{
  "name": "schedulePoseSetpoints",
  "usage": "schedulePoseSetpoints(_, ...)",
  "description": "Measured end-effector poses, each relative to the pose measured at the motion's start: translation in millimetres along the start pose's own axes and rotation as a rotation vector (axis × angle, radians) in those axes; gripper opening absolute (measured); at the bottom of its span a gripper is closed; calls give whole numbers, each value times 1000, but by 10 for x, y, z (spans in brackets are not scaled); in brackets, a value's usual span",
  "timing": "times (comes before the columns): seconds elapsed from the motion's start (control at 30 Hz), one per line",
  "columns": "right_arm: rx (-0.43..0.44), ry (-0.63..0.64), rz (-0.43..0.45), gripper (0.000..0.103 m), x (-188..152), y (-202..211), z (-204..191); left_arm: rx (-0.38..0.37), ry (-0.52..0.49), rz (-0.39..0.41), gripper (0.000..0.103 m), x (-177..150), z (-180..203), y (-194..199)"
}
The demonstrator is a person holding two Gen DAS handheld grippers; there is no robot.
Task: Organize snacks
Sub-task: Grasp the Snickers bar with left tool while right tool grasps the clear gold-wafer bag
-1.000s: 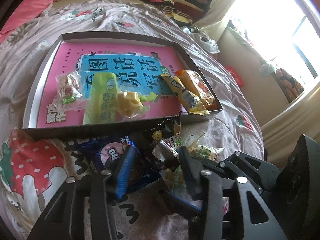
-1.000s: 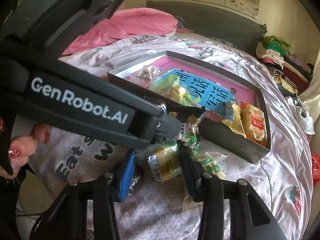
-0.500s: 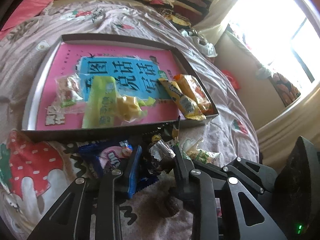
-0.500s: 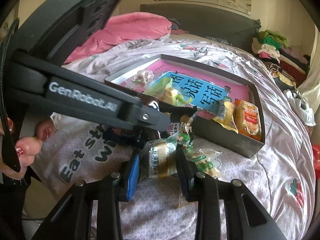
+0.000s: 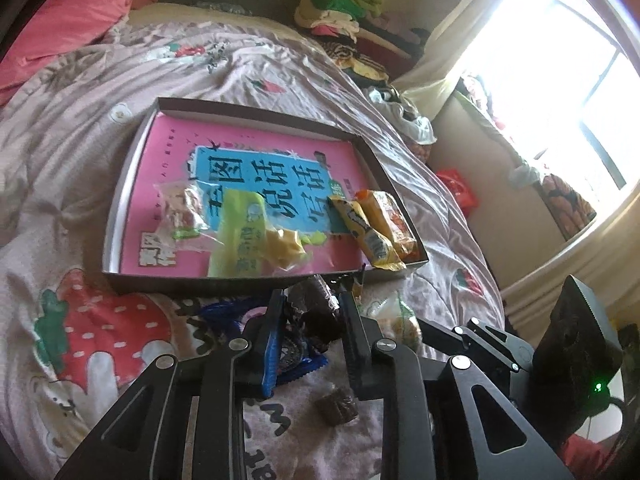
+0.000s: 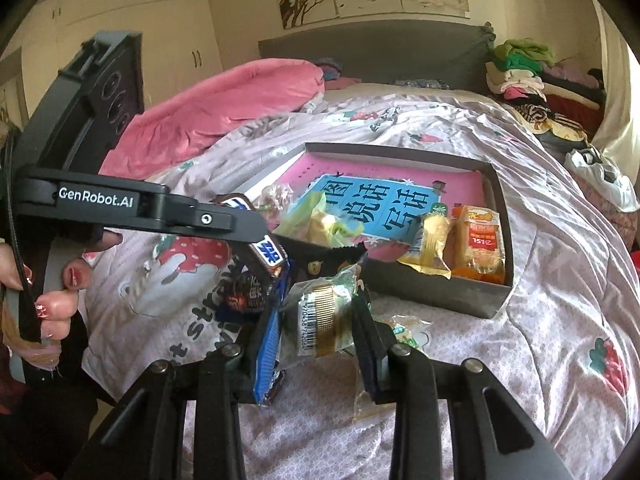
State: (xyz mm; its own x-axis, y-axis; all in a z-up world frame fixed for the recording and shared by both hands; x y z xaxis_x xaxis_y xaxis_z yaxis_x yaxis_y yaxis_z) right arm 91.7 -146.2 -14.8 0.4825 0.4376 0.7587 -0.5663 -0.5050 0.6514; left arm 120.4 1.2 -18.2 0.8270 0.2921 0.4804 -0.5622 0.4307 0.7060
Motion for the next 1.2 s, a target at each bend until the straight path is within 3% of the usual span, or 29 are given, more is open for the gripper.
schedulePoseSetpoints(1.2,-45,-139,139,35,202,260,371,-1,38,133,27,309,-14,432)
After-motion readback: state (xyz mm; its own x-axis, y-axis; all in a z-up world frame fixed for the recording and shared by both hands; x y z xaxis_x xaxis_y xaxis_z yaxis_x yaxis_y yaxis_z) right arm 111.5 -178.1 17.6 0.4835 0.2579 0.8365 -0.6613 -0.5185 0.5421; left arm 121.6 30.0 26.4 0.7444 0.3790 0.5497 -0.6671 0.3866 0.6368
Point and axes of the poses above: each gripper's, at about its wrist camera, not at the fingertips, and y roughly against the way its jaws point, z to its right, x to its top, the point moved 5 cm from there along -y, roughly the way its jaws point, and after that the axes turned 9 degrees about y, right-handed, at the moved point
